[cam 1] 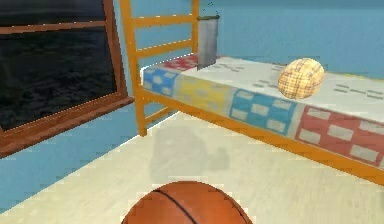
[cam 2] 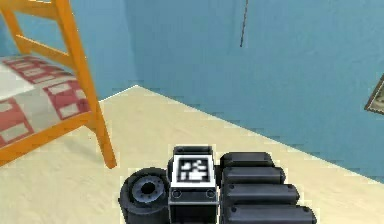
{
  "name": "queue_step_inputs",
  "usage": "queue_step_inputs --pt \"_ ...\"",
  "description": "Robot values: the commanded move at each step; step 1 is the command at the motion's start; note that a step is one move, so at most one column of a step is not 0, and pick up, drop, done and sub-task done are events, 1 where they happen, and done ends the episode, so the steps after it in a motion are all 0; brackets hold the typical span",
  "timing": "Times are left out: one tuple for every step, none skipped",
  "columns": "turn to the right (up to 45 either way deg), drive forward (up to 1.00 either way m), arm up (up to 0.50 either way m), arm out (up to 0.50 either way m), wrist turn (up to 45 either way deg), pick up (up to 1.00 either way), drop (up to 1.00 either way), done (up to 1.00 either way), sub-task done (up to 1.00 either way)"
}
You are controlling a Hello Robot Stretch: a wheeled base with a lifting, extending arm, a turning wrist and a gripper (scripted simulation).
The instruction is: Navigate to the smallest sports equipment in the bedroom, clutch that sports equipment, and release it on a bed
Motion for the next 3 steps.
queue_step_inputs --pt "0.0 0.80 0.00 0.00 0.0 0.00 0.00 0.00 0.00" --pt "45.0 0.00 0.00 0.00 0.0 0.00 0.00 0.00 0.00" --pt "33.0 0.00 0.00 0.00 0.0 0.00 0.00 0.00 0.00"
